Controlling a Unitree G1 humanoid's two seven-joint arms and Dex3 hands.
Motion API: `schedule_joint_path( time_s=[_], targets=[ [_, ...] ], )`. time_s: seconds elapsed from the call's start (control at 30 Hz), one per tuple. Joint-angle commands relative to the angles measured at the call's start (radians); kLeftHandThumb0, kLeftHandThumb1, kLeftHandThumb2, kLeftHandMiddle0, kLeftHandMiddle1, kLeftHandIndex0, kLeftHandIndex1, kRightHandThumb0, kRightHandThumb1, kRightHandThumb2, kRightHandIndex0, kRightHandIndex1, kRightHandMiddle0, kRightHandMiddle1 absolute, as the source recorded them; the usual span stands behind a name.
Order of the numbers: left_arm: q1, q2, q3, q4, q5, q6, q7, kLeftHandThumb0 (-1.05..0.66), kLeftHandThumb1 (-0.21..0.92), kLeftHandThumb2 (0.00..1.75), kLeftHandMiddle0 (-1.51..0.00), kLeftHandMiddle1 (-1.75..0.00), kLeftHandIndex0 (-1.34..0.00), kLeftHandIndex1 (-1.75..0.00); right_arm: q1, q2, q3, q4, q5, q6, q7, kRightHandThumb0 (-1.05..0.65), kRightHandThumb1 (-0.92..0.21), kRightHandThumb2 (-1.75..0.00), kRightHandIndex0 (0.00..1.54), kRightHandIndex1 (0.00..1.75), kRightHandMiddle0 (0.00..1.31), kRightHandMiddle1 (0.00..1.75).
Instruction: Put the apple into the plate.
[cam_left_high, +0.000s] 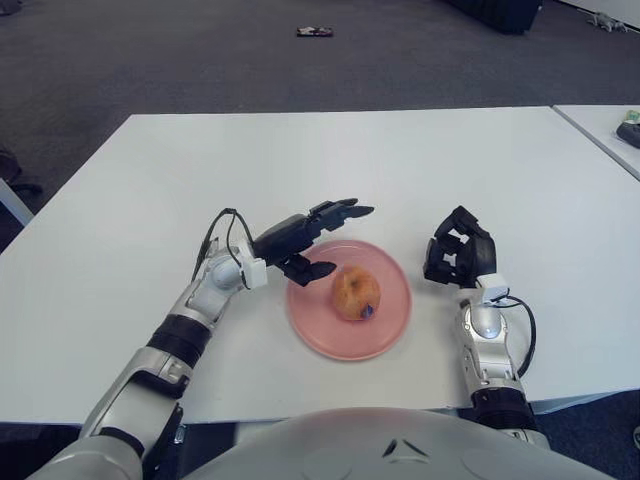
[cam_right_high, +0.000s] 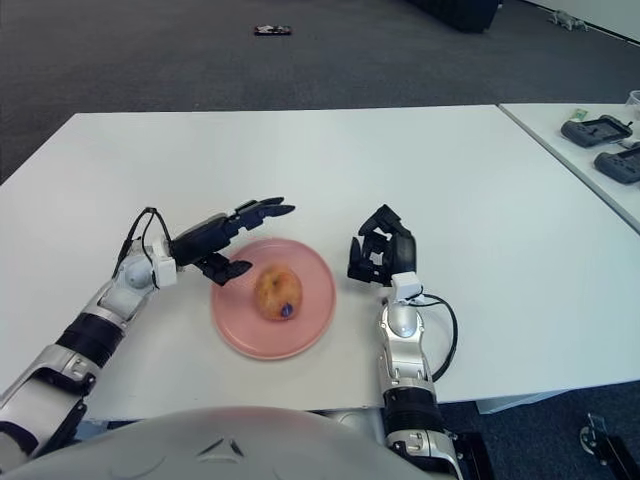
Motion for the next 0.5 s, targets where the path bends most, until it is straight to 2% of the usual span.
schedule_joint_path(
  time_s=[0.0, 0.03, 0.1, 0.13, 0.17, 0.2, 0.3, 0.33, 0.4, 0.47],
  targets=[
    [0.007, -0.03, 0.053, 0.005, -0.077, 0.052, 0.014, -0.94, 0.92, 0.87, 0.0, -0.45, 0.0, -0.6, -0.007, -0.003, 0.005, -0.017, -0.005, 0.012, -0.004, -0.51, -0.25, -1.41, 1.14, 1.75, 0.67, 1.75],
    [0.012, -0.039, 0.061, 0.002, -0.089, 0.063, 0.016, -0.93, 0.92, 0.87, 0.0, -0.48, 0.0, -0.63, -0.007, -0.003, 0.005, -0.018, -0.005, 0.013, -0.004, -0.51, -0.25, -1.41, 1.15, 1.75, 0.67, 1.75],
    [0.061, -0.034, 0.1, -0.051, -0.183, 0.097, -0.003, -0.91, 0.92, 0.86, 0.0, -0.51, 0.0, -0.67, -0.007, -0.003, 0.005, -0.019, -0.002, 0.015, -0.002, -0.51, -0.24, -1.41, 1.15, 1.75, 0.67, 1.75],
    [0.078, -0.047, 0.118, -0.074, -0.224, 0.116, 0.002, -0.89, 0.92, 0.9, 0.0, -0.43, 0.0, -0.56, -0.007, -0.002, 0.005, -0.02, -0.001, 0.015, -0.002, -0.51, -0.24, -1.42, 1.15, 1.75, 0.67, 1.75],
    [0.089, -0.059, 0.129, -0.091, -0.249, 0.131, 0.005, -0.89, 0.92, 0.89, 0.0, -0.46, 0.0, -0.61, -0.007, -0.003, 0.005, -0.02, 0.0, 0.016, -0.002, -0.51, -0.24, -1.42, 1.15, 1.75, 0.67, 1.75],
    [0.095, -0.089, 0.144, -0.097, -0.259, 0.139, 0.034, -0.87, 0.92, 0.92, 0.0, -0.43, 0.0, -0.58, -0.007, -0.002, 0.005, -0.021, -0.001, 0.017, -0.004, -0.51, -0.24, -1.42, 1.15, 1.75, 0.67, 1.75],
    [0.108, -0.156, 0.187, -0.11, -0.275, 0.167, 0.102, -0.86, 0.92, 0.84, 0.0, -0.68, 0.0, -0.9, -0.008, -0.002, 0.005, -0.023, -0.002, 0.019, -0.007, -0.51, -0.24, -1.42, 1.16, 1.75, 0.68, 1.75],
    [0.11, -0.171, 0.202, -0.112, -0.28, 0.177, 0.119, -0.84, 0.9, 0.86, 0.0, -0.82, 0.0, -1.1, -0.009, -0.002, 0.005, -0.022, -0.002, 0.019, -0.007, -0.52, -0.24, -1.43, 1.16, 1.75, 0.68, 1.75],
    [0.112, -0.199, 0.23, -0.109, -0.294, 0.191, 0.145, -0.82, 0.88, 0.88, 0.0, -0.94, 0.0, -1.28, -0.009, -0.002, 0.005, -0.022, -0.002, 0.018, -0.009, -0.52, -0.23, -1.43, 1.17, 1.75, 0.68, 1.75],
    [0.118, -0.239, 0.273, -0.093, -0.329, 0.202, 0.18, -0.78, 0.84, 0.96, -0.03, -1.16, -0.03, -1.49, -0.011, -0.001, 0.005, -0.02, -0.002, 0.016, -0.011, -0.52, -0.23, -1.43, 1.17, 1.75, 0.69, 1.75]
  ],
)
